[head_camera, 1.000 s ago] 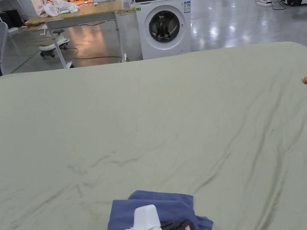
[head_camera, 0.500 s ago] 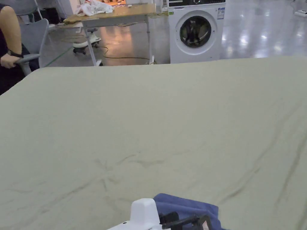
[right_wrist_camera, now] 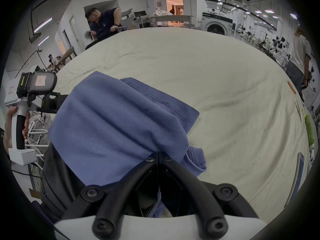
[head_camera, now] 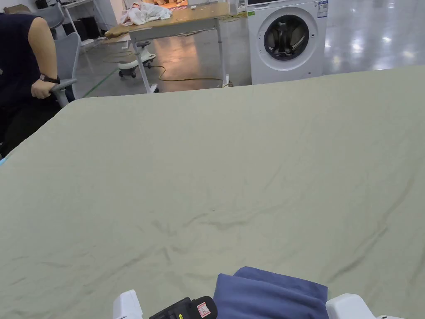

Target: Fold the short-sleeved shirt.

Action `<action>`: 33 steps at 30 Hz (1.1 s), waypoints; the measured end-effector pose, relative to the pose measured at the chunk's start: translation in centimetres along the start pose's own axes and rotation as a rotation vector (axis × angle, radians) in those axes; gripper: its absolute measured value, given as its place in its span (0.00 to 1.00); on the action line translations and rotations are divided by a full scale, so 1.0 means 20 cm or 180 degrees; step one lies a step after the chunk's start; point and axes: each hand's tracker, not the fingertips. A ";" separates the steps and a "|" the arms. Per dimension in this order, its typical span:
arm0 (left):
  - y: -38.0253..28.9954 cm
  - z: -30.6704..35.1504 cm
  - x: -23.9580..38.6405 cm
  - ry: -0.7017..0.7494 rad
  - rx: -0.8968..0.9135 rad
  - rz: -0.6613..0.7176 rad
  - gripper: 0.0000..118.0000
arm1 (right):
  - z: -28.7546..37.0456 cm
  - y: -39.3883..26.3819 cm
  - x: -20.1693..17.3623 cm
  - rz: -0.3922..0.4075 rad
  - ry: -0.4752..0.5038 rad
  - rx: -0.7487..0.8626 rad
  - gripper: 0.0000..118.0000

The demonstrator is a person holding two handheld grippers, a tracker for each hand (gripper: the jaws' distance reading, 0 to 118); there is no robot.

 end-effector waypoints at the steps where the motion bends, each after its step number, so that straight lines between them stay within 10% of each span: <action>1: 0.00 -0.03 -0.02 -0.0029 -0.0053 0.0023 0.74 | 0.00 -0.01 0.00 -0.0007 -0.0008 0.0014 0.00; 9: -0.04 -0.29 -0.01 -0.0463 -0.0447 0.0217 0.66 | 0.00 -0.05 0.01 -0.0197 -0.0002 0.0131 0.00; 15: -0.05 -0.31 0.08 -0.0015 -0.0475 -0.0084 0.27 | 0.00 -0.09 0.03 -0.0296 0.0036 0.0227 0.00; 20: -0.02 -0.26 0.12 -0.0077 -0.0391 -0.0092 0.26 | 0.07 -0.08 0.00 -0.0223 0.0066 0.0340 0.00; 23: 0.07 -0.08 0.14 -0.0111 -0.0169 -0.0220 0.26 | 0.19 -0.11 0.04 -0.0751 0.0435 0.0749 0.00; 33: 0.72 0.86 -0.43 0.1189 0.0726 -0.0125 0.25 | 0.37 -0.35 0.23 -0.1204 0.0760 0.0658 0.00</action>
